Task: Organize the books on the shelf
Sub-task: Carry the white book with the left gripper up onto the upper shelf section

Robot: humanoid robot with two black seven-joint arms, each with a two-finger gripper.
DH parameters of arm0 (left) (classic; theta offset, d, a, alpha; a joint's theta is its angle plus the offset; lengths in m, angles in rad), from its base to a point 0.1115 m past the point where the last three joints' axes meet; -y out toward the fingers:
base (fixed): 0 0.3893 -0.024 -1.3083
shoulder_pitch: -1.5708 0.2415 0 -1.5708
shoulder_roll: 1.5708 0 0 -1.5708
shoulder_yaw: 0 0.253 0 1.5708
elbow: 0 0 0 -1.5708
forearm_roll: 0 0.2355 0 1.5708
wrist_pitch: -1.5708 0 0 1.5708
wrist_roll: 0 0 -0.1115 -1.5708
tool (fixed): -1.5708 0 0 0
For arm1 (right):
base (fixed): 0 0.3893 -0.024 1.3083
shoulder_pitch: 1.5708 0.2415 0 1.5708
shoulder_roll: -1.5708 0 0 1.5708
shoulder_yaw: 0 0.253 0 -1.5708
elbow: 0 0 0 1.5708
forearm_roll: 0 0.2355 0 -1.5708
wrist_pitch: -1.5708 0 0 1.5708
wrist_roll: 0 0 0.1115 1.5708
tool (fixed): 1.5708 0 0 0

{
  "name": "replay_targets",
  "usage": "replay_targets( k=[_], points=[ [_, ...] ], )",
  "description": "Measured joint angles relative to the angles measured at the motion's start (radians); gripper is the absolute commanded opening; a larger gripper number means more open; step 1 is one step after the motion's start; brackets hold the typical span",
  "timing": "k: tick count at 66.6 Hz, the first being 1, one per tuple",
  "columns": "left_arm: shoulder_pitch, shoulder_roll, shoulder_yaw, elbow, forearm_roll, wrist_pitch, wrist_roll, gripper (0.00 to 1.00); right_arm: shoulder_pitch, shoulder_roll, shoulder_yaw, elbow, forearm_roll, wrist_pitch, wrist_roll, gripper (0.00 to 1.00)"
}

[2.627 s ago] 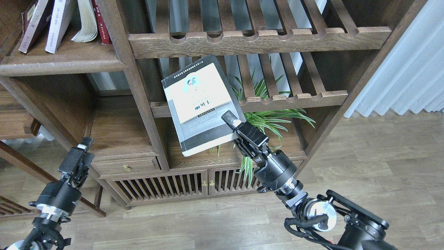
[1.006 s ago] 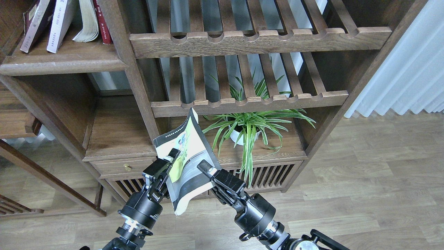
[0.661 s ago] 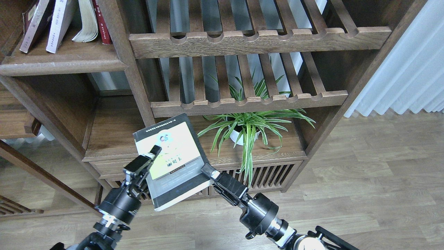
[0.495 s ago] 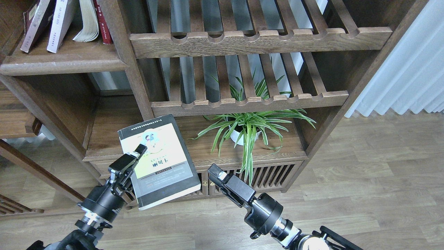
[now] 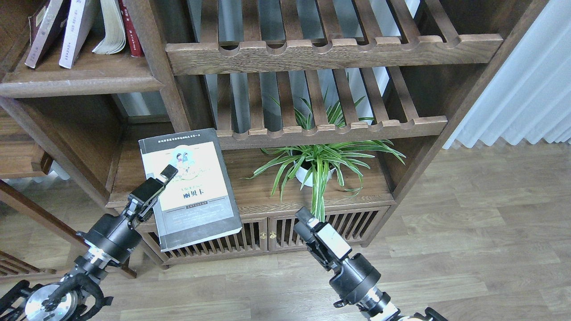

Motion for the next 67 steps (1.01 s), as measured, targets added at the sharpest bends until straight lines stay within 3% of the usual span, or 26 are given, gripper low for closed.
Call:
replay_targets(
  k=[9, 23, 32, 48, 67],
  points=[
    [-0.008, 0.006, -0.025, -0.001, 0.054, 0.000, 0.072, 0.02, -0.007, 0.003, 0.011, -0.002, 0.017, 0.000, 0.002, 0.98],
    [-0.041, 0.122, -0.150, -0.003, 0.131, 0.000, 0.126, 0.02, -0.007, 0.013, 0.012, -0.010, 0.035, 0.000, 0.003, 0.98],
    [-0.078, 0.197, -0.235, -0.003, 0.132, 0.000, 0.136, 0.01, 0.004, 0.019, 0.012, -0.020, 0.036, 0.000, 0.003, 0.98],
    [-0.133, 0.249, -0.254, -0.003, 0.129, 0.000, 0.136, 0.01, 0.009, 0.044, 0.010, -0.040, 0.036, 0.000, 0.003, 0.98],
    [-0.231, 0.431, -0.322, -0.003, 0.086, 0.000, 0.133, 0.01, 0.009, 0.051, 0.009, -0.047, 0.036, 0.000, 0.003, 0.98]
  ],
)
